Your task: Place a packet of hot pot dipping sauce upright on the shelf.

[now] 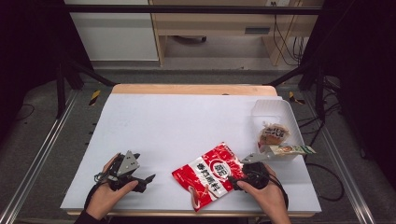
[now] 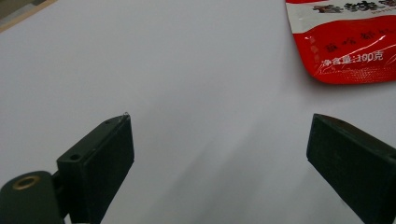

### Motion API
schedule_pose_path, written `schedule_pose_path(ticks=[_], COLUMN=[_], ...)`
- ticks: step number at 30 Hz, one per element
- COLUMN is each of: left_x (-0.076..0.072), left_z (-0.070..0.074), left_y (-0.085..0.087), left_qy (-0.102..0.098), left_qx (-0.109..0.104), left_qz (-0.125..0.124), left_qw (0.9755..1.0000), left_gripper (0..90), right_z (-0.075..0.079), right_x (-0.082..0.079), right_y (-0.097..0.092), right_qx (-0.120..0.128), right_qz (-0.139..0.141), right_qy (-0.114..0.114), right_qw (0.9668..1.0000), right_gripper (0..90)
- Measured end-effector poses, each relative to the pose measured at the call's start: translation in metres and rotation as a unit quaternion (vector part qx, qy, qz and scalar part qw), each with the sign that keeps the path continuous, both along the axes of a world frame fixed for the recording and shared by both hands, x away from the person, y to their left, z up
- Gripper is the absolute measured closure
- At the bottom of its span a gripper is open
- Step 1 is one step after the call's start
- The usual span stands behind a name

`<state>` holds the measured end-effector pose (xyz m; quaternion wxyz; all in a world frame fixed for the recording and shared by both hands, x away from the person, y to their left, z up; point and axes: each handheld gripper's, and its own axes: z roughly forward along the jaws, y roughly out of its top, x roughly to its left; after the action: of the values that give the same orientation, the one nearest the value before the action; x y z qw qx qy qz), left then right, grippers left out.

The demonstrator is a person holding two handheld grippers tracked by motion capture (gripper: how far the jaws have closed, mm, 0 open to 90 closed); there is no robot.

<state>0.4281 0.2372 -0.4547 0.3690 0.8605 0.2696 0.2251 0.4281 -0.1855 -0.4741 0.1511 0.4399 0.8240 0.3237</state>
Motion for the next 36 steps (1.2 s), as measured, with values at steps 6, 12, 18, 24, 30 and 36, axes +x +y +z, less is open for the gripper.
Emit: schedule_pose_path(ticks=[6, 12, 18, 24, 30, 36], left_x=[-0.001, -0.001, 0.0, 0.001, 0.003, 0.01], left_z=[0.0, -0.001, -0.001, 0.0, 0.001, 0.01], left_y=[0.0, 0.0, 0.001, 0.004, 0.008, 0.01], left_qy=[0.0, 0.002, 0.002, 0.003, 0.01, 0.008], left_qx=[-0.008, -0.004, -0.007, -0.009, -0.011, -0.01], left_qz=[0.004, 0.0, 0.001, 0.006, 0.007, -0.001], left_qw=[1.0, 1.0, 1.0, 0.9999, 0.9999, 0.9999], left_gripper=[7.4, 7.8, 8.2, 8.4, 8.6, 8.5], right_z=[0.012, 0.022, 0.019, 0.029, 0.041, 0.055], right_x=[-0.008, -0.016, -0.015, -0.008, 0.006, 0.027], right_y=[0.002, 0.003, 0.012, 0.02, 0.033, 0.054], right_qx=[0.02, 0.067, 0.031, 0.004, -0.022, -0.046], right_qz=[-0.001, 0.031, 0.044, 0.059, 0.08, 0.114], right_qy=[-0.022, -0.019, -0.019, -0.034, -0.054, -0.079], right_qw=[0.9995, 0.9971, 0.9984, 0.9976, 0.9951, 0.9893], right_gripper=[32.0, 52.9, 79.1, 89.5, 90.0, 90.0])
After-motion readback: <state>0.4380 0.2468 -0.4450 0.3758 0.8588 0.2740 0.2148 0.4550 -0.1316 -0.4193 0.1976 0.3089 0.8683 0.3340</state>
